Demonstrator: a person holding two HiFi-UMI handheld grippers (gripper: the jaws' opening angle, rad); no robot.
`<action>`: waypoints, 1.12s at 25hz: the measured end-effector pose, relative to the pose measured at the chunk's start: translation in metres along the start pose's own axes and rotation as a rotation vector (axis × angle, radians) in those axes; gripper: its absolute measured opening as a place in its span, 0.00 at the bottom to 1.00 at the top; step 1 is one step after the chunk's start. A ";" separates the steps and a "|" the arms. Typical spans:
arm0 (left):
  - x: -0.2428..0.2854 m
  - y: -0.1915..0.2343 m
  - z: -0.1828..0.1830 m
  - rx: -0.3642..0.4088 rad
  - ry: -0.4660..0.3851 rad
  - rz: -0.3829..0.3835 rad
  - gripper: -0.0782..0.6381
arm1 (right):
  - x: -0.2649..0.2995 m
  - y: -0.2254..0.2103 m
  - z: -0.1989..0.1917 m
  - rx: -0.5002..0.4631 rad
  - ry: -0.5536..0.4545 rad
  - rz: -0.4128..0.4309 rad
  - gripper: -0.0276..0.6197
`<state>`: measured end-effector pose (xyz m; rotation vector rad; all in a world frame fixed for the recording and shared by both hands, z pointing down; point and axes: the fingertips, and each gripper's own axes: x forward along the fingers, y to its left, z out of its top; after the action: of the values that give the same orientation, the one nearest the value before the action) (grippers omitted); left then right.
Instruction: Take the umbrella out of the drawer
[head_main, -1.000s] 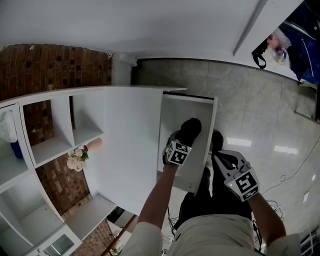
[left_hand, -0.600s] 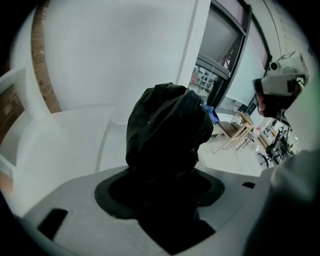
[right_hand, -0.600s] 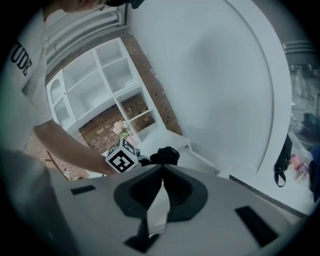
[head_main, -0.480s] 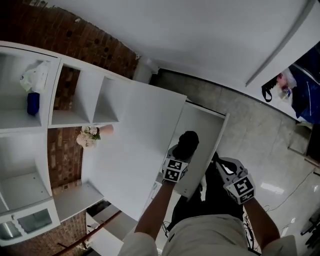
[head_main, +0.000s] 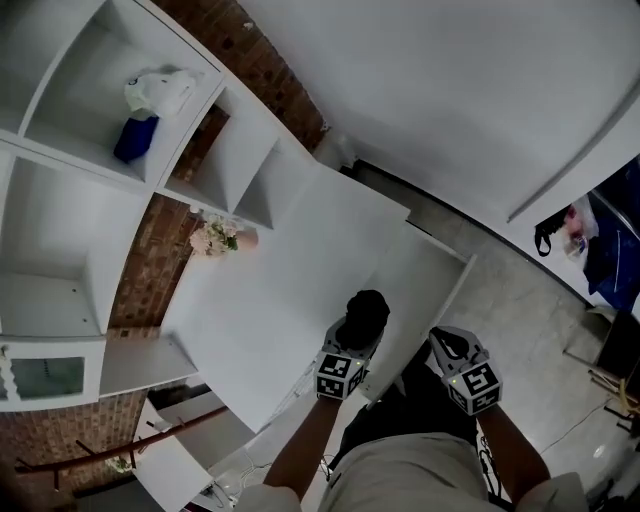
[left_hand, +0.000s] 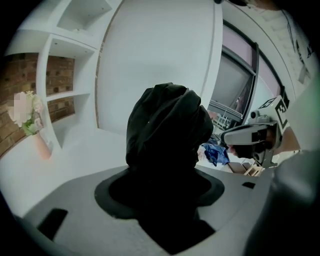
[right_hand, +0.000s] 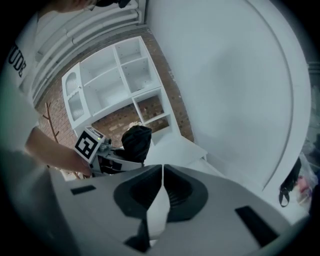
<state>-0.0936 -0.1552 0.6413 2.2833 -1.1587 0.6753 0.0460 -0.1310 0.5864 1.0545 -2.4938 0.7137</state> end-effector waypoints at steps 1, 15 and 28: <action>-0.012 -0.001 0.002 -0.010 -0.022 0.007 0.50 | 0.000 0.005 0.003 -0.011 -0.005 0.001 0.09; -0.152 -0.024 -0.026 -0.126 -0.242 0.089 0.50 | -0.061 0.103 -0.005 -0.094 -0.119 0.003 0.09; -0.278 -0.080 -0.040 -0.095 -0.412 0.083 0.50 | -0.146 0.184 -0.022 -0.172 -0.173 -0.034 0.09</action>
<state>-0.1796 0.0746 0.4839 2.3676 -1.4414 0.1705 0.0103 0.0743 0.4760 1.1352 -2.6191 0.4036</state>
